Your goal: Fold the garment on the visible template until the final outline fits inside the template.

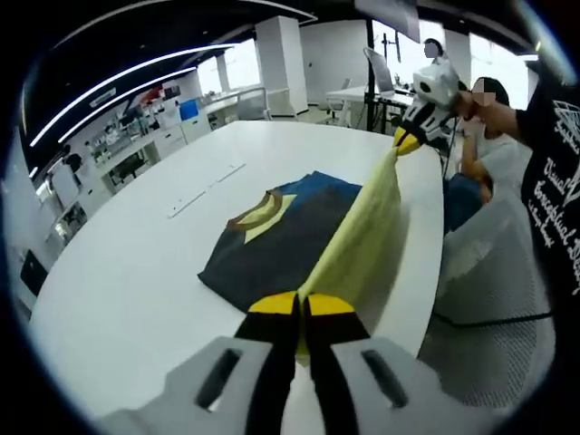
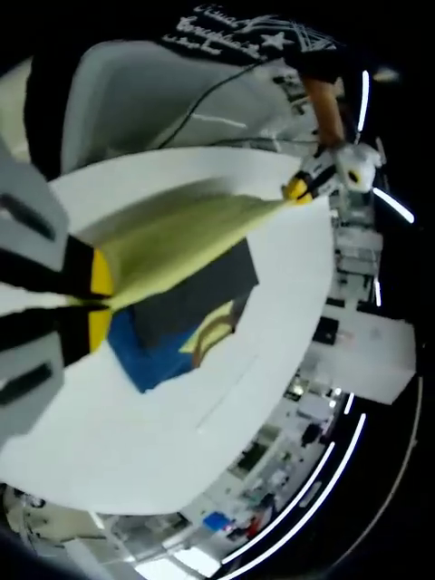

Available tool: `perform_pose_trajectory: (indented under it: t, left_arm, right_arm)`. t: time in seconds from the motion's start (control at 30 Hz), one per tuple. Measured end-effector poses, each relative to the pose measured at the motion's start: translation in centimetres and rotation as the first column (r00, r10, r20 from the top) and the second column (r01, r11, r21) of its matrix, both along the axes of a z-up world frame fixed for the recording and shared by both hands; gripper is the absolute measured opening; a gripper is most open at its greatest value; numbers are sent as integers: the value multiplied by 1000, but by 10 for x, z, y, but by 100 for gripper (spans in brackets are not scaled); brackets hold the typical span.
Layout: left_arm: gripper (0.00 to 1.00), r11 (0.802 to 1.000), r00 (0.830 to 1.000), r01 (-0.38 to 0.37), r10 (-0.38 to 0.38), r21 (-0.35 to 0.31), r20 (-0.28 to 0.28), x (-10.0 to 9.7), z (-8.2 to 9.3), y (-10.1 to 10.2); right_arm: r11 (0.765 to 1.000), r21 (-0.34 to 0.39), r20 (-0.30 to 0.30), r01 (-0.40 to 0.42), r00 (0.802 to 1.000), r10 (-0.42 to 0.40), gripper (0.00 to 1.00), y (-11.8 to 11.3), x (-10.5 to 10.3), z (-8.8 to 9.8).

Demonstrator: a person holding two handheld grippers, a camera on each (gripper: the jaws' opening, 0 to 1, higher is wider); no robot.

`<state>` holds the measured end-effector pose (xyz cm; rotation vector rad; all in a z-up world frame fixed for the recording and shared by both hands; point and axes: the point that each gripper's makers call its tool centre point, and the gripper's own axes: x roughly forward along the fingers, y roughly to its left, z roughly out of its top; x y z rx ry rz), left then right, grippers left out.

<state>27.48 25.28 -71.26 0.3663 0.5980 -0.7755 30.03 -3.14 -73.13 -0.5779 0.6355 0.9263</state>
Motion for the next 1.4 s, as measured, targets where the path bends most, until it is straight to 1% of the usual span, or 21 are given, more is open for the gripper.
perform_pose_trajectory:
  t: [0.1, 0.13, 0.17, 0.3, 0.4, 0.47, 0.53, 0.6, 0.63, 0.7, 0.73, 0.9, 1.07, 1.17, 1.23, 1.3, 1.33, 1.4]
  left_arm:
    - [0, 1000, 1000, 4, -4, 20, 5, 5, 0, -2]
    - [0, 1000, 1000, 1, -1, 25, 9, 8, 1, -3]
    - [0, 1000, 1000, 0, -1, 28, 14, 11, 1, -2]
    - [0, 999, 999, -17, 16, 32, 44, 29, 7, 2]
    - [0, 999, 996, -46, 44, 22, 72, 47, 13, 3]
    - [0, 999, 995, -45, 43, 20, 88, 53, 19, -1]
    - [0, 998, 993, -52, 50, 22, 104, 64, 19, 2]
    - [0, 998, 990, -56, 51, 36, 128, 72, 21, -2]
    - [0, 998, 990, -53, 48, 38, 134, 74, 21, -3]
    - [0, 997, 989, -57, 50, 42, 140, 88, 20, 2]
    - [0, 997, 988, -58, 51, 44, 145, 92, 21, 3]
    - [0, 995, 982, -90, 82, 37, 173, 115, 21, 12]
    - [0, 993, 974, -110, 98, 51, 203, 133, 22, 9]
    - [0, 991, 971, -120, 106, 55, 213, 145, 18, 10]
    - [0, 990, 972, -121, 103, 75, 209, 155, 9, 13]
    - [0, 989, 975, -125, 108, 79, 196, 161, 1, 13]
    - [0, 988, 975, -132, 116, 77, 188, 164, -3, 13]
    - [0, 988, 978, -134, 119, 74, 173, 169, -9, 13]
  right_arm:
    - [1000, 2, 13, 1, 1000, -1, 0, 3, 7, 2]
    - [1000, 0, 21, 3, 1000, -3, 0, 4, 15, 3]
    - [1000, -2, 26, 5, 1000, -5, 0, 4, 19, 3]
    - [1000, -8, 50, 23, 999, -23, 0, 3, 35, 6]
    - [999, -17, 64, 46, 997, -44, 0, 3, 48, 9]
    - [998, -45, 88, 51, 995, -47, 0, 0, 57, 11]
    - [997, -60, 102, 50, 994, -43, 0, 1, 63, 13]
    - [997, -58, 112, 56, 993, -49, 0, 0, 70, 16]
    - [997, -58, 114, 60, 992, -53, 0, 0, 73, 16]
    - [996, -63, 124, 64, 991, -56, 0, -1, 79, 17]
    - [996, -64, 127, 66, 990, -58, 0, 0, 81, 18]
    - [992, -102, 159, 80, 985, -63, 0, 3, 98, 18]
    - [983, -160, 199, 95, 978, -62, 0, 2, 119, 16]
    - [979, -172, 209, 113, 975, -75, 0, 1, 131, 12]
    - [977, -174, 203, 122, 975, -86, 0, 2, 134, 9]
    - [974, -190, 202, 126, 975, -87, 0, 1, 141, 2]
    - [967, -225, 220, 123, 973, -73, 0, 1, 144, -1]
    - [957, -261, 239, 127, 969, -63, 0, 1, 152, -8]
